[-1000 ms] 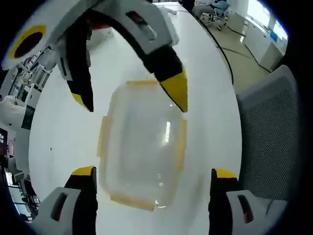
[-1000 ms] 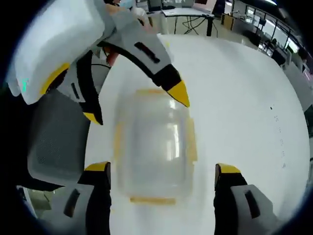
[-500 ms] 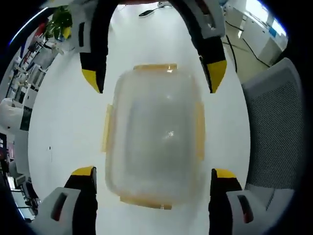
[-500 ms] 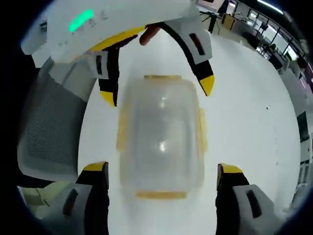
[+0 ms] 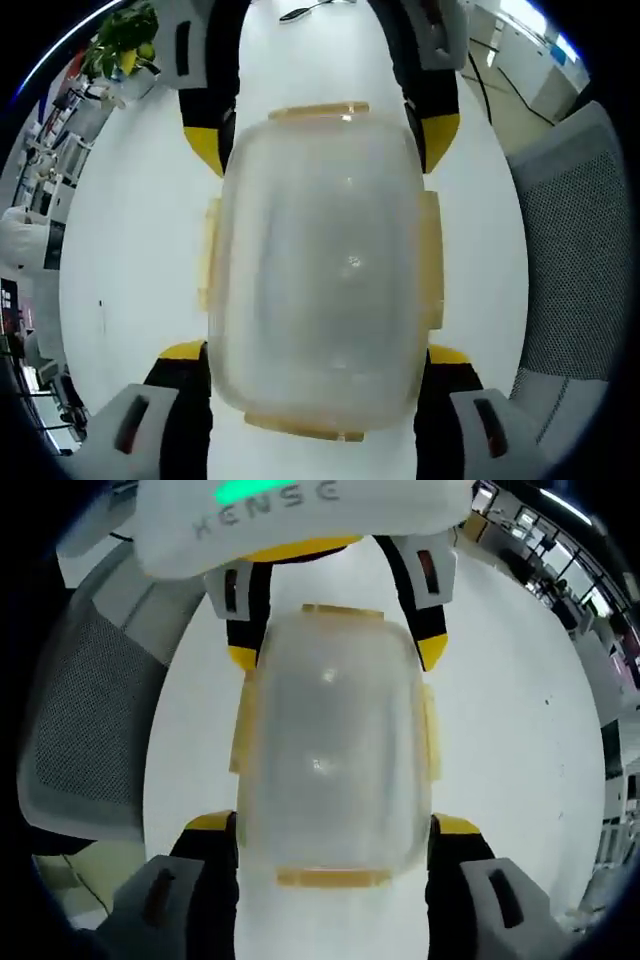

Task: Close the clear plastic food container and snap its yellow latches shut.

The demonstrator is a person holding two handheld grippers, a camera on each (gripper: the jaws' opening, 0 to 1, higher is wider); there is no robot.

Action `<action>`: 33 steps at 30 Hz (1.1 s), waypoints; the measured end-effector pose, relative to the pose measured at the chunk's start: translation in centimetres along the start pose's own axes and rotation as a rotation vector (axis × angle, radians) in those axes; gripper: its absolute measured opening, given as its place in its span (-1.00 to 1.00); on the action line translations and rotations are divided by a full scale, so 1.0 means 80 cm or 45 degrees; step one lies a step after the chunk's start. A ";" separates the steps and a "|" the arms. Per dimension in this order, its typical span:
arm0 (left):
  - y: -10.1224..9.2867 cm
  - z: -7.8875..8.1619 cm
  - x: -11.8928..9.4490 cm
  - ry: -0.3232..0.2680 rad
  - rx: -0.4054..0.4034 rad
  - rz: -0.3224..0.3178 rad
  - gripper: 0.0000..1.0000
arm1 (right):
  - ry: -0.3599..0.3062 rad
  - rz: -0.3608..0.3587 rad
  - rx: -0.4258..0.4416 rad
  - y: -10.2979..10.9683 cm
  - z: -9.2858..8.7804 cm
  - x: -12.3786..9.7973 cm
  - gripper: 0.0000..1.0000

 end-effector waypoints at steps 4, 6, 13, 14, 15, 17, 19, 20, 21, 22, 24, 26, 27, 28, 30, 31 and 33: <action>-0.001 0.000 0.001 0.016 0.002 0.000 0.61 | 0.022 0.012 -0.001 -0.002 0.001 0.002 0.48; -0.001 0.000 0.001 0.013 0.000 -0.004 0.61 | 0.028 0.008 -0.001 -0.001 0.002 0.001 0.48; -0.002 -0.001 0.001 0.025 -0.004 0.001 0.60 | -0.031 -0.002 0.011 0.000 -0.001 0.000 0.47; -0.002 -0.001 0.001 0.025 -0.004 0.002 0.60 | -0.026 -0.002 0.011 0.000 0.000 0.000 0.47; -0.003 -0.002 0.000 0.025 -0.009 0.001 0.60 | -0.014 0.001 0.004 0.000 0.002 0.001 0.47; -0.004 -0.004 -0.001 0.029 -0.017 0.002 0.60 | 0.000 0.006 -0.006 0.000 0.005 0.003 0.47; -0.006 -0.007 -0.002 0.030 -0.027 0.003 0.60 | 0.000 0.009 -0.013 0.000 0.007 0.003 0.47; -0.006 -0.009 -0.002 0.027 -0.031 0.003 0.60 | 0.001 0.009 -0.016 0.000 0.008 0.003 0.47; -0.006 -0.011 -0.003 0.022 -0.037 0.004 0.60 | 0.001 0.010 -0.020 0.001 0.010 0.003 0.47; -0.007 -0.013 -0.004 0.018 -0.040 0.004 0.60 | 0.001 0.009 -0.023 0.001 0.011 0.004 0.47; -0.008 -0.016 -0.004 0.013 -0.043 0.004 0.60 | -0.002 0.007 -0.024 0.002 0.014 0.006 0.47; -0.009 -0.020 -0.005 0.012 -0.048 0.005 0.60 | 0.000 0.008 -0.028 0.003 0.019 0.006 0.47; -0.010 -0.021 -0.006 0.012 -0.052 0.006 0.60 | 0.003 0.010 -0.032 0.003 0.020 0.007 0.47; -0.011 -0.024 -0.006 0.014 -0.057 0.006 0.60 | 0.007 0.012 -0.037 0.003 0.023 0.009 0.47; -0.011 -0.029 -0.007 0.020 -0.056 0.005 0.60 | 0.016 0.014 -0.042 0.003 0.029 0.011 0.47; -0.011 -0.031 -0.008 0.019 -0.055 0.005 0.60 | 0.021 0.015 -0.044 0.004 0.032 0.012 0.47; -0.013 -0.038 -0.011 0.006 -0.060 0.005 0.60 | 0.030 0.014 -0.047 0.006 0.038 0.013 0.47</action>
Point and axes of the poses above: the point that each gripper's makers call its tool centre point, and the gripper's own axes: x roughly forward along the fingers, y roughly to its left, z roughly out of its top, the point moved 9 cm from there along -x, roughly backward along the fingers, and after that the axes turned 2 degrees about -y, right-handed, at the moved point
